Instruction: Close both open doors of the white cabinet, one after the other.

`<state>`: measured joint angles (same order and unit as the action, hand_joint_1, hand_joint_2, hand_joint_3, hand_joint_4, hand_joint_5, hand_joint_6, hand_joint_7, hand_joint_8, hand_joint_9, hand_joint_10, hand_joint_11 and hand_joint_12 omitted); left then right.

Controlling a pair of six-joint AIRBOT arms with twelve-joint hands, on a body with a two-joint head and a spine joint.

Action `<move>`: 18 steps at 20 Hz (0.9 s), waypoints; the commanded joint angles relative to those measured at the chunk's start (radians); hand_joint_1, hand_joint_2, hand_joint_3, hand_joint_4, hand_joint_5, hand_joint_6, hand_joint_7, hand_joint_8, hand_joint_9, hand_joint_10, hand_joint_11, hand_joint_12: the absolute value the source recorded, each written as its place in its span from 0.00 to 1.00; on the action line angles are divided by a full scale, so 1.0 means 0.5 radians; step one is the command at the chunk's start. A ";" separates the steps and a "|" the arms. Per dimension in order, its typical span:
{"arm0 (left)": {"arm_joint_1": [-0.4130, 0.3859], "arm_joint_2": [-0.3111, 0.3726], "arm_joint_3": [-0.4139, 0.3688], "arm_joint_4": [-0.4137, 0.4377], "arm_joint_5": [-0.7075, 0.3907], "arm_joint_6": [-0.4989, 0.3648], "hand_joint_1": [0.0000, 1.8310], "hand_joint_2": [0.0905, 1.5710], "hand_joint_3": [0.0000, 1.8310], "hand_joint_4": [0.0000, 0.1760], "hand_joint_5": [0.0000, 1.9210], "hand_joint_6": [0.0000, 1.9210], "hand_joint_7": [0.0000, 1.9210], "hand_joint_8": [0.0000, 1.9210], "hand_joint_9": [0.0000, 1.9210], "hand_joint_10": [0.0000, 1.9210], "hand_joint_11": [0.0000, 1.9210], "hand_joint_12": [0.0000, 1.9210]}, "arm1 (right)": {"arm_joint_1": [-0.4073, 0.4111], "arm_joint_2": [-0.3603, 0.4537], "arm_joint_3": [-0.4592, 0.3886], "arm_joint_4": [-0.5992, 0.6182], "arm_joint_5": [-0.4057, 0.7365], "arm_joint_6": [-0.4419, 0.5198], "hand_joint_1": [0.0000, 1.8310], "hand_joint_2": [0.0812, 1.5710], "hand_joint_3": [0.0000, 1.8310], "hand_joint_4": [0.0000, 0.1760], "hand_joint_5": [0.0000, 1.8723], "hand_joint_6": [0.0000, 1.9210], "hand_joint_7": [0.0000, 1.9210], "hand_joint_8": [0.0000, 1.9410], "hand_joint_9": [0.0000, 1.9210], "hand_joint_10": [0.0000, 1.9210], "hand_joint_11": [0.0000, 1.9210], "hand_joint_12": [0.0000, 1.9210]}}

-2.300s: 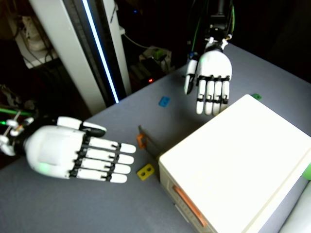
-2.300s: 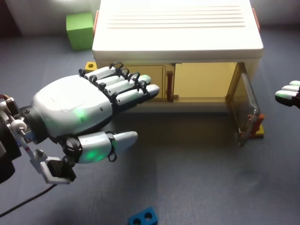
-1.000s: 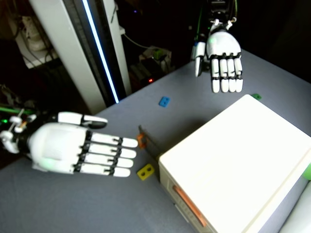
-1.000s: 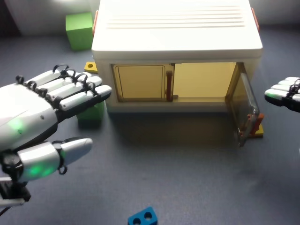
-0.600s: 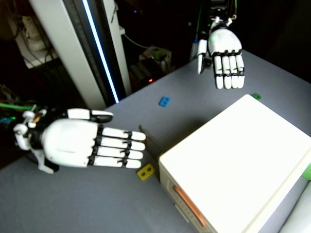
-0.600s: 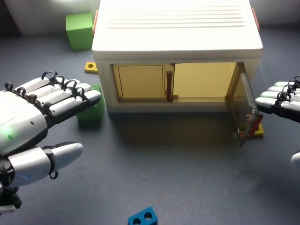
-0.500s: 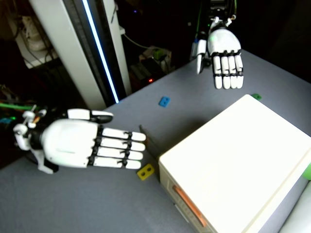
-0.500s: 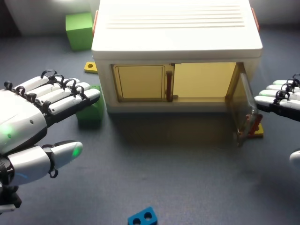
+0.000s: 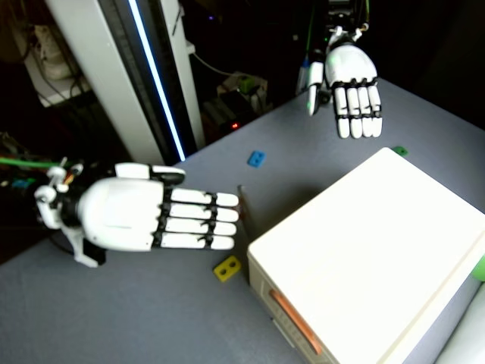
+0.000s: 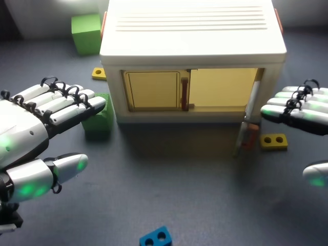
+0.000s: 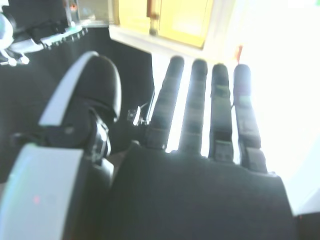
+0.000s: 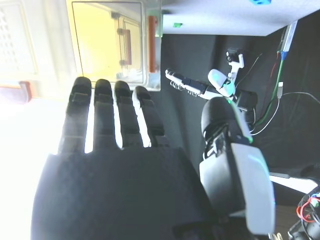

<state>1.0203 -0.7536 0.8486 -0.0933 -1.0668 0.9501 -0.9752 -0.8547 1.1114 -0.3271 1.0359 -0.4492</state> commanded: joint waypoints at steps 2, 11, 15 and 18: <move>0.016 0.002 -0.004 -0.040 -0.255 0.007 0.00 0.96 0.00 0.00 0.06 0.00 0.05 0.00 0.04 0.00 0.00 0.17 | 0.061 -0.018 0.008 0.024 0.207 0.002 0.00 0.84 0.00 0.00 0.00 0.00 0.00 0.00 0.00 0.00 0.00 0.00; 0.050 0.010 -0.015 -0.062 -0.276 0.007 0.00 0.95 0.00 0.00 0.05 0.00 0.04 0.00 0.04 0.00 0.00 0.16 | 0.218 -0.105 0.045 -0.074 0.145 0.002 0.00 0.86 0.00 0.00 0.00 0.00 0.00 0.00 0.00 0.00 0.00 0.00; 0.051 0.006 -0.015 -0.063 -0.276 0.007 0.00 0.95 0.00 0.00 0.05 0.00 0.04 0.00 0.03 0.00 0.00 0.14 | 0.277 -0.165 0.086 -0.087 0.108 0.002 0.00 0.87 0.01 0.00 0.00 0.00 0.00 0.00 0.00 0.00 0.00 0.00; 0.052 0.001 -0.016 -0.063 -0.276 0.007 0.00 0.95 0.00 0.00 0.05 0.00 0.04 0.00 0.03 0.00 0.00 0.17 | 0.314 -0.187 0.105 -0.101 0.084 0.002 0.00 0.89 0.01 0.00 0.00 0.00 0.00 0.00 0.00 0.00 0.00 0.00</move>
<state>1.0523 -0.7536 0.8444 -0.1200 -1.0878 0.9531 -0.8310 -0.9470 1.1603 -0.4076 0.9745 -0.4496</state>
